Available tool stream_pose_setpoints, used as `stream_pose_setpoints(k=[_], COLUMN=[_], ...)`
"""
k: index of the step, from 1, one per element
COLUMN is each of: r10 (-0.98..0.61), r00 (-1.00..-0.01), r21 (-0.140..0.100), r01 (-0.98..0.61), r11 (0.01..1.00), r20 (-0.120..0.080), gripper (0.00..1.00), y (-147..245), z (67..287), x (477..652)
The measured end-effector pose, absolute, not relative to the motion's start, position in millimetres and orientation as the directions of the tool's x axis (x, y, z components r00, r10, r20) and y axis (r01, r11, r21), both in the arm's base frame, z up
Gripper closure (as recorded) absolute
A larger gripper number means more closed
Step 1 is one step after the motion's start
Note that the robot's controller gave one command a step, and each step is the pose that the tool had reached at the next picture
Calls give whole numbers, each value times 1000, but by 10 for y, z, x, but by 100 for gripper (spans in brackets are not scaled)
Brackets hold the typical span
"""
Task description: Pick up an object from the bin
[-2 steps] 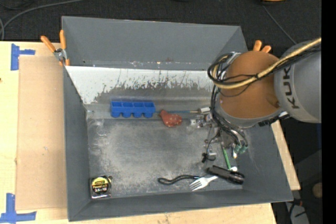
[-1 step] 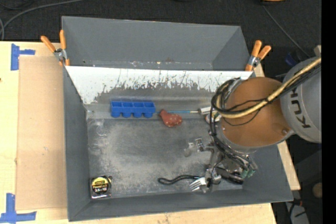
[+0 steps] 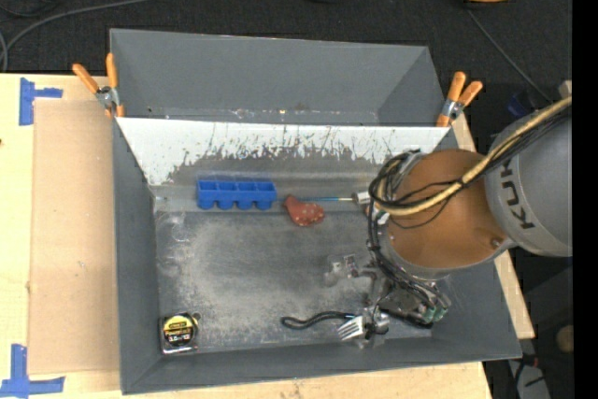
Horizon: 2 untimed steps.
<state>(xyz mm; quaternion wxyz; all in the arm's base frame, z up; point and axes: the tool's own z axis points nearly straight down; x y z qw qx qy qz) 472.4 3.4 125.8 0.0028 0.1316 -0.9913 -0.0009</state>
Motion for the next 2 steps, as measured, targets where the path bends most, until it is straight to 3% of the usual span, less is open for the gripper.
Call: stream_pose_setpoints(k=[1, 2], r10=[-525, -390], r00=[-851, -921], r21=[-3, 2], r01=[-525, -390], r11=[851, 921], r20=[-9, -1], gripper=[0, 100], y=[-493, -577], z=[783, 702], x=[4830, 4970])
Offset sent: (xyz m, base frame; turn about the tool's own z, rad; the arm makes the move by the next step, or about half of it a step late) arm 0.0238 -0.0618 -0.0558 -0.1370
